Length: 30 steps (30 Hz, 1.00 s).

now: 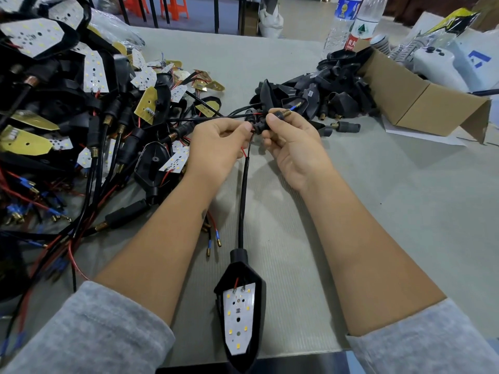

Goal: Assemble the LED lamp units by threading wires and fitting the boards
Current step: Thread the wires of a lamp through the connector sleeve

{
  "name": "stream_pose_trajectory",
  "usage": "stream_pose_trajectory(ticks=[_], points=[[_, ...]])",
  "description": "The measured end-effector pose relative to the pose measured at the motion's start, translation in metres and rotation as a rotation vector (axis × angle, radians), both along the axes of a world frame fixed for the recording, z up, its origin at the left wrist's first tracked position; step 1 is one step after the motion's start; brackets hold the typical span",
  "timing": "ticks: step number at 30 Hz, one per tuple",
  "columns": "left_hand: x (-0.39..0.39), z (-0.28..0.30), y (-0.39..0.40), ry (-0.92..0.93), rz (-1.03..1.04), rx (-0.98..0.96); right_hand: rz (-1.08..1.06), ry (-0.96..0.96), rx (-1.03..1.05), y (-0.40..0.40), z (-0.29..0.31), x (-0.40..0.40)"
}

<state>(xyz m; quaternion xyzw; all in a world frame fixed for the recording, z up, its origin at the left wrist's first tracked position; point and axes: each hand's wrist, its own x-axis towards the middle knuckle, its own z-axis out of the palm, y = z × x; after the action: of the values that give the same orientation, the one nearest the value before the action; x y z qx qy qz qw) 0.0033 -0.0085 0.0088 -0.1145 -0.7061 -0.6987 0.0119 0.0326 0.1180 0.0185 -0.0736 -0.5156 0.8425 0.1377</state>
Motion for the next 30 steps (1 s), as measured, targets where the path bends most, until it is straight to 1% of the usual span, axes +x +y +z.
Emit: stream_pose_trajectory(ticks=[3,5,8,10,19,21,26,30], points=[[-0.0005,-0.0002,0.0012,-0.044,0.007,0.004,-0.041,0.001,-0.056,0.0013,0.0002,-0.0015],[-0.0003,-0.0005,0.0007,-0.048,0.006,-0.012,-0.053,0.003,-0.052,0.0015,-0.0006,-0.0019],[0.0014,-0.0003,-0.0009,0.000,-0.015,-0.059,-0.018,0.016,0.074,-0.0014,-0.0028,-0.0010],[0.0023,0.0005,-0.0016,0.009,-0.016,-0.056,-0.009,0.022,0.120,-0.0031,-0.0031,-0.0007],[0.0057,0.0038,0.0015,-0.046,-0.014,-0.078,-0.078,0.035,0.028,-0.0012,-0.0009,-0.0007],[0.0059,0.0040,0.0015,-0.033,-0.016,-0.081,-0.083,0.013,0.063,-0.0006,-0.0007,-0.0014],[0.0050,0.0026,0.0000,0.018,-0.008,-0.096,-0.046,-0.019,0.241,-0.0029,-0.0023,-0.0027],[0.0031,0.0005,0.0007,0.017,-0.011,-0.077,-0.035,-0.003,0.190,-0.0018,-0.0022,-0.0030]])
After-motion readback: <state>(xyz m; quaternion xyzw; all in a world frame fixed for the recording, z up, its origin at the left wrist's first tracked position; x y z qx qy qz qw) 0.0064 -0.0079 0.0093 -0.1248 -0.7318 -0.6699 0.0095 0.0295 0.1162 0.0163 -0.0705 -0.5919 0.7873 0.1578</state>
